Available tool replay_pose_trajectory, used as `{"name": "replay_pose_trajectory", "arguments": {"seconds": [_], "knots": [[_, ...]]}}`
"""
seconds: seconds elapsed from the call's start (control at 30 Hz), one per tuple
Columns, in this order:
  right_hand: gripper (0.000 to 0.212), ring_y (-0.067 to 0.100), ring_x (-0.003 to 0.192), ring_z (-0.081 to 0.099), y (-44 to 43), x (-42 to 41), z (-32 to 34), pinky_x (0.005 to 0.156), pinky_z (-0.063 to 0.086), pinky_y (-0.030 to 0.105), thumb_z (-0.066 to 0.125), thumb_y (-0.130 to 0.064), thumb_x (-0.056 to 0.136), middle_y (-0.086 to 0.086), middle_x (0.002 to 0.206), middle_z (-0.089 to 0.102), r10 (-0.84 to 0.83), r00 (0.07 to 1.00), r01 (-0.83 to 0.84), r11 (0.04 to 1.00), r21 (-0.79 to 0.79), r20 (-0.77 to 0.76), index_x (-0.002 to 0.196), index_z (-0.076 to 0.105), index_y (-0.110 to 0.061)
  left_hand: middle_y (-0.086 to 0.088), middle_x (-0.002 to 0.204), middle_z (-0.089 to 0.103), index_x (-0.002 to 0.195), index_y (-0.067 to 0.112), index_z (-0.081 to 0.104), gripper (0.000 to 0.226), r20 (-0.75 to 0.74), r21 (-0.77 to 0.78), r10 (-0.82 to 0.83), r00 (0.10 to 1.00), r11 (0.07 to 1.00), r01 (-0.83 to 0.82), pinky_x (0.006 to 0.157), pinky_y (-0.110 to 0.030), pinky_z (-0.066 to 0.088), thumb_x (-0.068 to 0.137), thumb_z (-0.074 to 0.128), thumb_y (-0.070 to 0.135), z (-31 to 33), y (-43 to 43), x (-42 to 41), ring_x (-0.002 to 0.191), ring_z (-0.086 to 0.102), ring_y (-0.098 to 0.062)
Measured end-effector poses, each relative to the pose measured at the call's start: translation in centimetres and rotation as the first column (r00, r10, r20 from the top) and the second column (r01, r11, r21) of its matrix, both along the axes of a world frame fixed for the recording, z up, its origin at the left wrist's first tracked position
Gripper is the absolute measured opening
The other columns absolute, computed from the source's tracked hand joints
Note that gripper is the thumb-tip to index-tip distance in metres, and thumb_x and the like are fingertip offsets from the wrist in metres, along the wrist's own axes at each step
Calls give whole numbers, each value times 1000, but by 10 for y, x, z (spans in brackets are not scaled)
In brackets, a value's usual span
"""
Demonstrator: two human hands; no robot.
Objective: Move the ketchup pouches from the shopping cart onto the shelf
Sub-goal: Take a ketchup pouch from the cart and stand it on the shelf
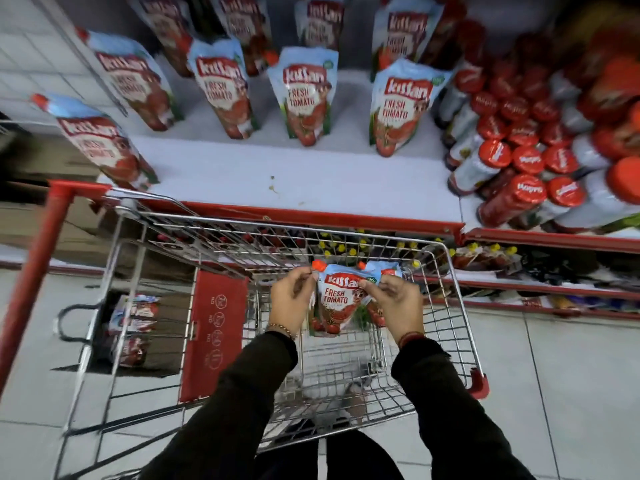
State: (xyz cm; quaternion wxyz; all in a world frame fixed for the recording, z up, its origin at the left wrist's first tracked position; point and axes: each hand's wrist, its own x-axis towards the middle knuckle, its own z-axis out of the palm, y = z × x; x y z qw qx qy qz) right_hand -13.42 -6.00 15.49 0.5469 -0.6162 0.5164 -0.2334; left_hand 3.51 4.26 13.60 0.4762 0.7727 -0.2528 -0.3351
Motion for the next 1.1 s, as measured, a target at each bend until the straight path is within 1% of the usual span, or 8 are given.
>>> {"name": "replay_pose_trajectory", "arguments": {"seconds": [0.23,0.4,0.53,0.63,0.7,0.87,0.97,1.1], "knots": [[31,-9,57,58,-6,56,83,60,44,4,80,-28,80,-23,55,64,161,976,-154,986,-62,148,53,65,-35,8,91,74,92,41,67,19,75,-216,98,992,973,-80,72,-18,59,93,65,22,76,14,60,82,69,-8],[29,-9,55,56,-13,112,123,60,42,3,79,-26,81,-21,52,62,271,943,-240,956,-169,195,55,67,-32,0,91,76,92,34,69,12,121,-305,180,976,943,-136,75,-22,58,91,67,22,111,20,111,83,70,-7],[16,-5,71,64,-22,162,142,72,51,19,76,-26,84,-6,75,76,312,934,-267,933,-242,174,78,75,-11,7,86,74,93,31,68,11,166,-365,262,951,912,-188,81,-30,59,91,66,20,137,16,155,80,70,-4],[17,-15,64,58,-28,201,153,67,45,11,69,-18,91,-21,68,69,362,926,-309,888,-341,105,75,67,-24,-2,88,73,96,21,68,6,185,-372,293,938,904,-210,90,-44,59,93,65,18,153,7,189,87,71,-22],[14,-15,64,58,-32,227,154,69,45,17,65,-14,93,-11,76,70,357,932,-307,875,-374,71,81,66,-21,-13,93,74,101,14,69,9,209,-352,305,929,910,-220,91,-48,59,93,64,18,159,2,211,93,72,-32],[20,23,92,71,-32,268,149,85,58,38,59,-14,95,10,101,77,326,945,-303,853,-425,-21,108,72,-6,-16,101,74,110,0,70,23,250,-272,343,906,922,-274,86,-34,56,95,62,15,156,-9,241,96,72,-32],[25,26,100,70,-29,275,139,91,57,41,59,-17,95,11,111,76,318,945,-323,852,-412,-84,115,71,-6,-15,98,73,111,-2,69,23,198,-246,353,915,921,-302,91,-44,59,95,61,13,146,-9,244,89,70,-27],[25,23,94,70,-28,275,130,86,58,34,61,-18,95,11,106,76,310,946,-320,853,-413,-92,114,71,-6,-24,107,74,113,-2,69,25,174,-239,369,913,915,-324,95,-52,57,95,61,14,133,-6,245,100,71,-37]]}}
